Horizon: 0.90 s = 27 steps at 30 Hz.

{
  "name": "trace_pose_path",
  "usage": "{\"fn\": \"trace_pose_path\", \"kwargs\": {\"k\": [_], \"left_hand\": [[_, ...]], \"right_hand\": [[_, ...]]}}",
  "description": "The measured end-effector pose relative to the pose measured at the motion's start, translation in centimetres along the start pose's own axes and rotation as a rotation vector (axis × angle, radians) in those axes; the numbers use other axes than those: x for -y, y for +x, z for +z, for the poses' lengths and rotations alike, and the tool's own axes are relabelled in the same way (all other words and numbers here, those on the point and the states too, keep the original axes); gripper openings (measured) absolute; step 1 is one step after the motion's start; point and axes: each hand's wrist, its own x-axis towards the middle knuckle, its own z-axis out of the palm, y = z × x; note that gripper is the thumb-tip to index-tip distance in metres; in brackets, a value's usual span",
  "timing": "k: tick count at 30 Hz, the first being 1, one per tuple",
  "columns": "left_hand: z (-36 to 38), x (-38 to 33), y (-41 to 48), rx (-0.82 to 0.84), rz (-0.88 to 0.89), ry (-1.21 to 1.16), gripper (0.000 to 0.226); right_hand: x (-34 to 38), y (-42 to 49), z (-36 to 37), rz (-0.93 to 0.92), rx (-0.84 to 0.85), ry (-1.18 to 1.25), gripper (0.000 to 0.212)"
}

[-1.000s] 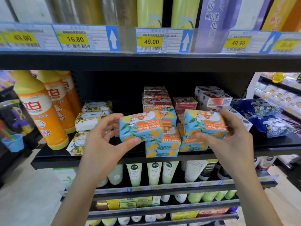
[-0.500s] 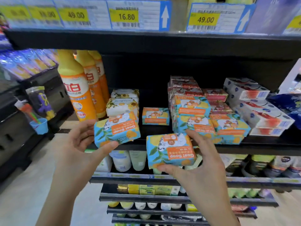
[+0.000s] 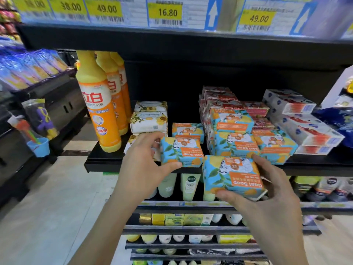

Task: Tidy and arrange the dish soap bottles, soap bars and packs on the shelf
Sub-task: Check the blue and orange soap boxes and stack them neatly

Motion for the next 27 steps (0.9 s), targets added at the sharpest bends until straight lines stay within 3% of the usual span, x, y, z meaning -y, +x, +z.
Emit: {"fn": "trace_pose_path", "kwargs": {"k": [5,7,8,10,12,14,16,17,20,22,24,25,27], "left_hand": [[2.3,0.2,1.4,0.067,0.076,0.115,0.081],[2.9,0.6,1.7,0.077,0.098,0.197,0.084],[3.1,0.7,1.8,0.065,0.124,0.261,0.085],[3.3,1.0,1.9,0.03,0.176,0.361,0.085],[3.6,1.3,2.2,0.027,0.199,0.431,0.086],[3.9,1.8,2.3,0.03,0.212,0.485,0.086],[4.0,2.2,2.2,0.014,0.229,0.489,0.086],[4.1,2.3,2.1,-0.001,0.239,0.468,0.084],[4.0,2.4,1.7,-0.061,0.273,0.365,0.067],[4.2,2.6,1.6,-0.084,0.318,0.333,0.053],[4.4,2.6,1.7,-0.1,0.354,0.326,0.044],[4.5,2.6,1.8,-0.107,0.365,0.338,0.041],[4.5,2.4,2.2,-0.121,0.382,0.393,0.038]], "right_hand": [[-2.6,0.5,-0.3,-0.028,0.053,-0.01,0.092],[-4.3,0.1,-1.2,0.034,0.35,-0.123,0.096],[-4.8,0.5,-0.8,0.035,0.393,-0.127,0.096],[-3.7,1.0,-0.5,-0.023,0.117,-0.052,0.093],[-5.8,0.8,-0.3,0.025,0.054,0.046,0.096],[-12.6,0.0,-1.8,0.167,0.259,-0.042,0.094],[-16.4,1.0,-1.7,0.188,0.318,-0.033,0.086],[-13.9,0.1,-2.1,0.1,0.255,-0.095,0.079],[-0.6,-1.8,-1.4,-0.078,0.041,-0.039,0.095],[-1.1,-1.1,-0.8,-0.074,0.063,0.031,0.093],[-2.7,-0.7,-0.2,-0.118,0.055,-0.067,0.097],[-4.1,-0.2,0.3,-0.09,0.087,-0.061,0.096],[-5.7,-0.9,0.3,-0.019,0.409,-0.087,0.081]]}}
